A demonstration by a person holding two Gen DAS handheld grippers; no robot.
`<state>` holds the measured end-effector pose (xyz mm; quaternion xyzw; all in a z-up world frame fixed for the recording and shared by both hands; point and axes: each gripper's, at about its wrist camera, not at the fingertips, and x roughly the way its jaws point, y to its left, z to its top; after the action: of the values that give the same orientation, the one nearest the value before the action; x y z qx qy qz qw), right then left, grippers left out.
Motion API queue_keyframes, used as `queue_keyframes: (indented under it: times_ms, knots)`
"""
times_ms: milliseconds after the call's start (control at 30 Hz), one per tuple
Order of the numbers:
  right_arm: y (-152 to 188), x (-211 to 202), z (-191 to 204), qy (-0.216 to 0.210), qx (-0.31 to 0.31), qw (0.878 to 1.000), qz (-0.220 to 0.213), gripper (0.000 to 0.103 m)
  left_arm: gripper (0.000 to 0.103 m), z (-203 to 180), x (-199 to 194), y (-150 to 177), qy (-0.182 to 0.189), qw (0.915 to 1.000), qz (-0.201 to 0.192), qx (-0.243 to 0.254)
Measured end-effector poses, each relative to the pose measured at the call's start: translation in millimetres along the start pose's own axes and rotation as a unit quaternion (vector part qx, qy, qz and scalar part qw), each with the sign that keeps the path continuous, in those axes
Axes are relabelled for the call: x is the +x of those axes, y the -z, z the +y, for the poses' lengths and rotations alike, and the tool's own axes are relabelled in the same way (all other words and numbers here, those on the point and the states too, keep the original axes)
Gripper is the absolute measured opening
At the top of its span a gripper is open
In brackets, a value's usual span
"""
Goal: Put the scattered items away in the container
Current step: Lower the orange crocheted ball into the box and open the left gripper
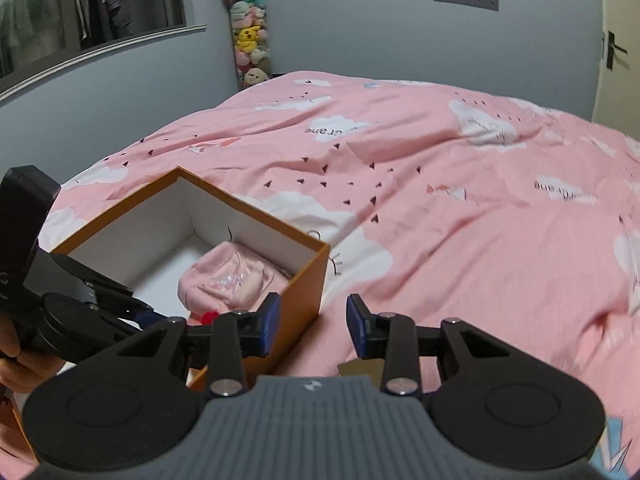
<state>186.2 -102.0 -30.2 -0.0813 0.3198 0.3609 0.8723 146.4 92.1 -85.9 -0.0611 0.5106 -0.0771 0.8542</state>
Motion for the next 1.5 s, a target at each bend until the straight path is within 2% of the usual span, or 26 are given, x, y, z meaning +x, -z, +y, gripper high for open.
queue_keyframes:
  times_ms: [167, 333, 433, 467, 500, 633, 800, 1100, 1233, 1500]
  knots:
    - [6.3, -1.1, -1.5, -0.003, 0.012, 1.0, -0.001, 0.039, 0.045, -0.5, 9.4, -5.0, 0.005, 0.9998, 0.02, -0.001]
    - [8.0, -1.6, -2.4, -0.009, 0.018, 1.0, -0.002, 0.039, 0.051, 1.0, 2.7, -3.7, 0.003, 0.9999, 0.012, 0.001]
    - [10.1, -1.4, -2.6, -0.009, 0.019, 1.0, -0.001, 0.039, 0.051, 3.6, -2.7, -2.0, 0.005, 0.9998, 0.014, -0.014]
    - [10.8, -1.4, -2.8, -0.009, 0.021, 1.0, -0.001, 0.039, 0.048, 4.2, -5.4, -1.4, 0.011, 0.9997, 0.013, -0.016]
    - [11.2, -1.6, -3.0, -0.009, 0.021, 1.0, -0.001, 0.039, 0.041, 3.8, -7.2, -1.3, 0.015, 0.9997, 0.012, -0.016]
    - [11.5, -2.5, -1.9, -0.01, 0.022, 1.0, -0.001, 0.039, 0.031, 0.2, -4.2, -2.9, 0.007, 0.9999, 0.008, -0.012]
    - [11.7, -3.6, -2.1, -0.008, 0.025, 1.0, -0.001, 0.039, 0.028, -0.5, 8.4, -5.1, 0.023, 0.9993, 0.019, -0.021]
    - [19.1, -0.4, -1.9, 0.001, 0.025, 1.0, 0.015, 0.04, 0.028, -2.1, 6.3, -2.5, 0.016, 0.9994, 0.02, -0.021]
    - [21.7, -1.4, -1.6, 0.001, 0.027, 0.999, 0.017, 0.04, 0.028, -7.5, -8.0, 0.2, 0.003, 0.9998, -0.002, -0.019]
    - [31.0, -9.0, 3.4, 0.002, 0.031, 0.999, 0.02, 0.041, 0.028, -33.8, -47.7, 11.0, -0.048, 0.9957, -0.076, 0.02]
